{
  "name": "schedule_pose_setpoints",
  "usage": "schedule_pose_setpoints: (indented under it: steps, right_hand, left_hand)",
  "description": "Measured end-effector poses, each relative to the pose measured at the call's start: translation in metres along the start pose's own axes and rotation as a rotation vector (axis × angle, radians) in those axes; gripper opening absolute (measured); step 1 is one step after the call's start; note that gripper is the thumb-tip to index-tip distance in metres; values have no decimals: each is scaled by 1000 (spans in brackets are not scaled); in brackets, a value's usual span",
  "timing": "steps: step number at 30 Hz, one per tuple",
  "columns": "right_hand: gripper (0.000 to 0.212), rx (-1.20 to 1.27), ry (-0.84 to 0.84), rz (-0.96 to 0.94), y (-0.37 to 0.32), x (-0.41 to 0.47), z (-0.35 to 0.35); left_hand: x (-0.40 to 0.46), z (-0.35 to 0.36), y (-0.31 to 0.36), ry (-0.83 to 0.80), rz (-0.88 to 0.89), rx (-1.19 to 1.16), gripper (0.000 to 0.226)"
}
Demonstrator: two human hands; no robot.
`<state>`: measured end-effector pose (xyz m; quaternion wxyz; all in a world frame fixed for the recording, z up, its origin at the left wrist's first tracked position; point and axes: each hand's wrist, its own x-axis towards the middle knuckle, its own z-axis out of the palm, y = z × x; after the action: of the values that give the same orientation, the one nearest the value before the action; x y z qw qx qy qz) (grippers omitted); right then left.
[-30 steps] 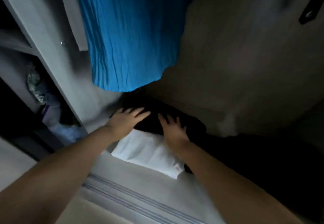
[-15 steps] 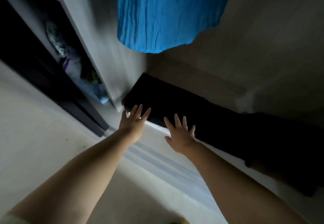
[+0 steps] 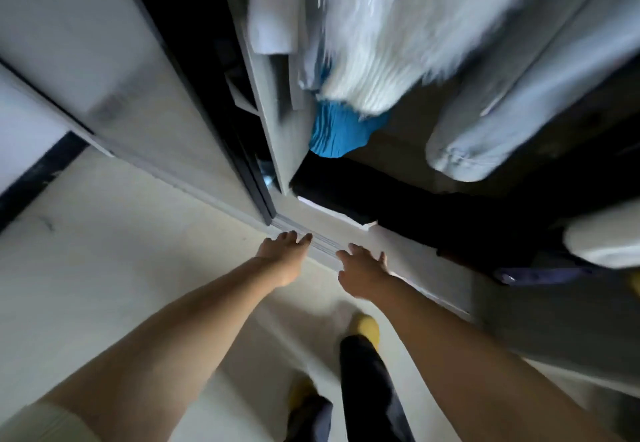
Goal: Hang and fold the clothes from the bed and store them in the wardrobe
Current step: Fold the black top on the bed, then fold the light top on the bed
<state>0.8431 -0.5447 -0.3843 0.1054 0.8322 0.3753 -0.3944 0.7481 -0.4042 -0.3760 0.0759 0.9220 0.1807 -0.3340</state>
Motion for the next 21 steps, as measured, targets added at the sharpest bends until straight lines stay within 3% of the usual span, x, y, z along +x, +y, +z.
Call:
schedule_pose_setpoints:
  steps: [5,8,11,17,21]
  right_hand:
    - [45,96,64,9,-24,-148,-36]
    - [41,148,53,24,-24,-202,-38]
    - [40,246,50,101,-3,-267,-29]
    - [35,537,153,369,78,-385,4]
    - [31,589,269,517,132,-473,50]
  left_hand:
    - [-142,-69,20,13,61,-21,54]
    - [-184,-85,35,-22,45,-88,47]
    - [-218,-96,72,-63,152,-30,39]
    - [-248,-127,198,13,398,133,26]
    - [-282,-124,287,47,558,176,28]
